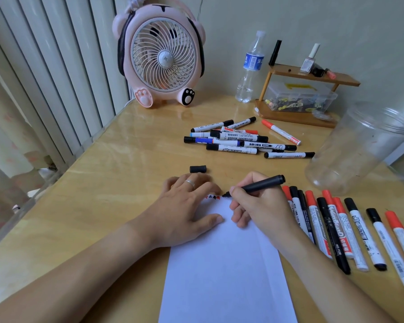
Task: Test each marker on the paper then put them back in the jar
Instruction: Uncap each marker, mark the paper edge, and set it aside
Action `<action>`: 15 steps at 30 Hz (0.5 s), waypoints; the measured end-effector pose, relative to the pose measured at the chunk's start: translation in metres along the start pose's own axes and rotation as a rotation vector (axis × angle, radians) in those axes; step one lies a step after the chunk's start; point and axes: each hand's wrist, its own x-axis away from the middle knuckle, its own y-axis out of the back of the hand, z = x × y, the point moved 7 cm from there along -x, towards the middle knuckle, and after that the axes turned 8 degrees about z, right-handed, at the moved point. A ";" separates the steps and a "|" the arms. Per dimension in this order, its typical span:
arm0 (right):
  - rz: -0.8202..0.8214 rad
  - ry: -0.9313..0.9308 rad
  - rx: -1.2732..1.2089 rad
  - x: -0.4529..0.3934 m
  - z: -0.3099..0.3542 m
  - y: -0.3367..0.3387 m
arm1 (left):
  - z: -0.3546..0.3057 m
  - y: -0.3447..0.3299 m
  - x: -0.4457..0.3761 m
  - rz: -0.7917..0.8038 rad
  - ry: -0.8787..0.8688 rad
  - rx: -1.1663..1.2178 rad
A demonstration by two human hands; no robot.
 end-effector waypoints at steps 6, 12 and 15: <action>0.002 0.001 0.010 0.000 -0.001 -0.001 | -0.001 -0.004 0.002 0.029 -0.007 -0.027; 0.006 0.004 0.021 0.000 -0.001 -0.002 | 0.002 -0.006 0.000 0.046 -0.001 -0.026; -0.001 0.000 0.023 0.001 0.000 -0.001 | 0.002 -0.008 0.001 0.062 -0.006 -0.059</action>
